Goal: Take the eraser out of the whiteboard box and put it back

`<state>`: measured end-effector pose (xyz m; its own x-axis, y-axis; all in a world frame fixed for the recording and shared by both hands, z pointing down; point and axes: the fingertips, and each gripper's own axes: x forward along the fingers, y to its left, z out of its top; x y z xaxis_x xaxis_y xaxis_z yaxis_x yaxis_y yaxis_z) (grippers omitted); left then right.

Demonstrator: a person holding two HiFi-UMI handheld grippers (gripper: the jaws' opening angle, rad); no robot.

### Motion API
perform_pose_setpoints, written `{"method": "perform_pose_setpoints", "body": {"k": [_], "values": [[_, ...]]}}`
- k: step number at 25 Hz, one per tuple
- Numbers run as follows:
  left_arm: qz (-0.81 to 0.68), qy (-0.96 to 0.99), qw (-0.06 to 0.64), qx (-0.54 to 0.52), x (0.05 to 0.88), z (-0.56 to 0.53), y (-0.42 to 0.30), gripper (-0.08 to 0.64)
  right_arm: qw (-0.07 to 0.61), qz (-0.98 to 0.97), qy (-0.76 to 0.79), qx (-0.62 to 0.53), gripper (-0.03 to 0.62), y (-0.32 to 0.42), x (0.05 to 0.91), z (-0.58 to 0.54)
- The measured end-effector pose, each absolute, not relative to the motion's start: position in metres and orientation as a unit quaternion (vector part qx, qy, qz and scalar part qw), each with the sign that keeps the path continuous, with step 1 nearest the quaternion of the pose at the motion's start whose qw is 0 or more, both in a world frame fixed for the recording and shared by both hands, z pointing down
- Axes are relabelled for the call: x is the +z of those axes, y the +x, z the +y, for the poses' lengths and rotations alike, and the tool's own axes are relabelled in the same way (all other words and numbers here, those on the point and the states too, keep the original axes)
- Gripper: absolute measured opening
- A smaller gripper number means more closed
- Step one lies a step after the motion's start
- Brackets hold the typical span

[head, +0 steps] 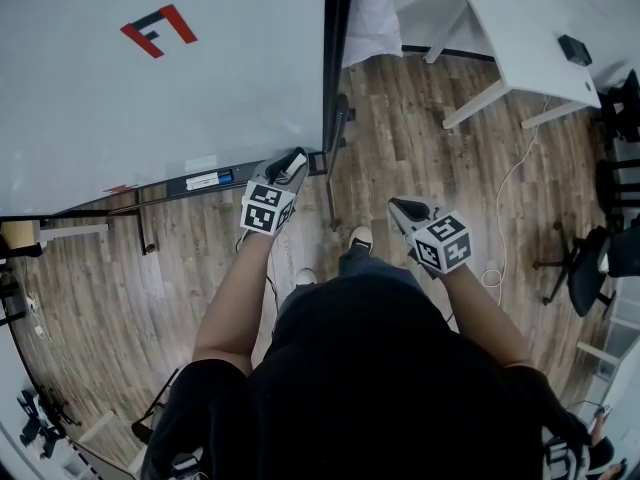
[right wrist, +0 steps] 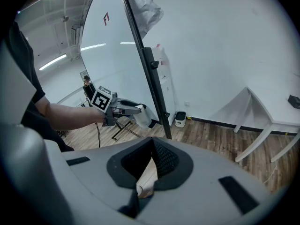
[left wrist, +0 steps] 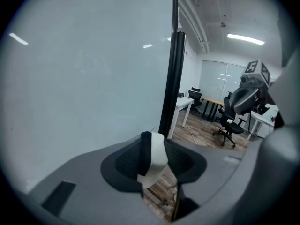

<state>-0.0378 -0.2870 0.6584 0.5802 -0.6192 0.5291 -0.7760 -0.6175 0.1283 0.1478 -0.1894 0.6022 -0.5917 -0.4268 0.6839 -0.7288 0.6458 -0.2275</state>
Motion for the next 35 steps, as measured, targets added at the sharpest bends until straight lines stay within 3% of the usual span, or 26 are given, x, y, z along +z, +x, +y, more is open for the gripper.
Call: {"method": "perform_pose_setpoints", "body": {"k": [19, 35], "values": [[-0.391, 0.888, 0.149, 0.191, 0.622, -0.272, -0.048, 0.177, 0.298, -0.86, 0.34, 0.236, -0.003, 0.136, 0.587, -0.176], [-0.412, 0.887, 0.11, 0.179, 0.563, -0.217, -0.102, 0.176, 0.281, -0.876, 0.338, 0.198, -0.003, 0.097, 0.55, -0.157]]}}
